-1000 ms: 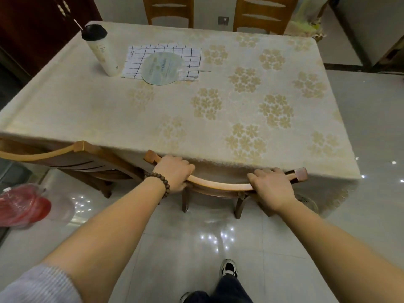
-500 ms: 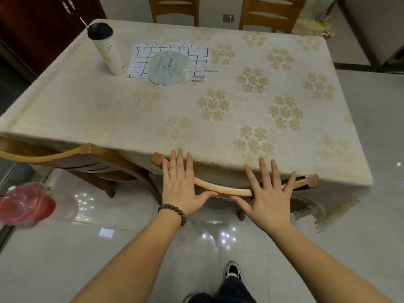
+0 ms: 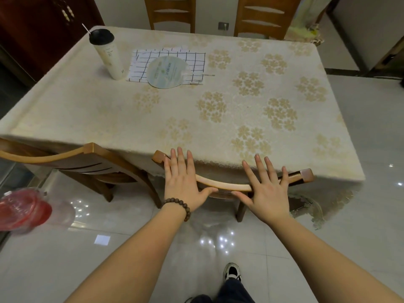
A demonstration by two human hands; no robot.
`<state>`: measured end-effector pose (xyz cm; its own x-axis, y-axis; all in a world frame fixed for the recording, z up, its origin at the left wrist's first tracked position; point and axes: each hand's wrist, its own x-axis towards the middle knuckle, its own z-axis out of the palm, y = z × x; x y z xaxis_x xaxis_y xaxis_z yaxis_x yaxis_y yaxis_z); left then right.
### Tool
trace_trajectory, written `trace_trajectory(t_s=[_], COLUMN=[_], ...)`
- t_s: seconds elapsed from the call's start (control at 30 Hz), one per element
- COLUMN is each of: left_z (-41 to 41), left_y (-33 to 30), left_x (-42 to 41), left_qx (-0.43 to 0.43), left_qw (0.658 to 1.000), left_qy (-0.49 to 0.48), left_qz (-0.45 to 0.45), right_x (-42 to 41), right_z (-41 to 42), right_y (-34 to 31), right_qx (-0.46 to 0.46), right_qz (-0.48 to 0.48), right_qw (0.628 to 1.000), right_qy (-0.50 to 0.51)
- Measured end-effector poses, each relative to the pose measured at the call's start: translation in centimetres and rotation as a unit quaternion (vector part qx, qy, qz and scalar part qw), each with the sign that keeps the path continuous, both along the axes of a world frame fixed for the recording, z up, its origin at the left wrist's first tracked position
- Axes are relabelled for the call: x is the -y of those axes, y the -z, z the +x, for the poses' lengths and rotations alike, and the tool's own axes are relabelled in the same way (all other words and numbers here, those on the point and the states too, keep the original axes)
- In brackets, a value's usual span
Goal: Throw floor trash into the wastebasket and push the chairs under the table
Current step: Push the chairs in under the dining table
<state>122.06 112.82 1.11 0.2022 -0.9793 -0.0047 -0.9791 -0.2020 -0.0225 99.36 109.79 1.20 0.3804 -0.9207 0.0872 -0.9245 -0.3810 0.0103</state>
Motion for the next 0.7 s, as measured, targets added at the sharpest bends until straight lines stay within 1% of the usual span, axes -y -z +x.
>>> trace_trajectory(t_s=[0.13, 0.17, 0.23, 0.27, 0.33, 0.43, 0.5, 0.6, 0.7], left_z=[0.4, 0.6, 0.6, 0.3, -0.7, -3.3, -5.7, -10.1, -14.9], left_y=[-1.2, -1.7, -2.9, -3.5, -4.6, -5.5, -5.7, -5.5, -4.8], left_x=[0.0, 0.0, -0.2, -0.6, -1.6, -3.0, -3.7, -4.2, -4.9], left_qx=[-0.009, -0.030, -0.100, -0.128, -0.149, -0.164, -0.180, -0.179, -0.177], left_qw=[0.999, 0.998, 0.993, 0.991, 0.988, 0.980, 0.973, 0.967, 0.961], left_qy=[0.019, 0.028, 0.035, 0.037, 0.047, 0.073, 0.100, 0.151, 0.200], left_qz=[0.047, 0.054, 0.047, 0.031, -0.016, -0.081, -0.109, -0.100, -0.071], right_x=[0.0, 0.1, 0.1, 0.0, -0.7, -2.6, -4.4, -7.4, -10.4], right_z=[-0.1, -0.1, -0.6, -1.1, -2.3, -4.6, -6.5, -9.6, -13.3], right_y=[-0.9, -1.1, -2.2, -2.9, -4.2, -5.5, -5.9, -5.7, -5.0], right_qx=[-0.020, -0.011, 0.044, 0.076, 0.119, 0.147, 0.169, 0.201, 0.217], right_qz=[0.052, 0.067, 0.087, 0.081, 0.044, 0.000, -0.029, -0.054, -0.045], right_qw=[0.998, 0.998, 0.995, 0.994, 0.992, 0.987, 0.981, 0.970, 0.958], right_qy=[0.003, -0.001, -0.004, 0.002, 0.027, 0.066, 0.086, 0.125, 0.183])
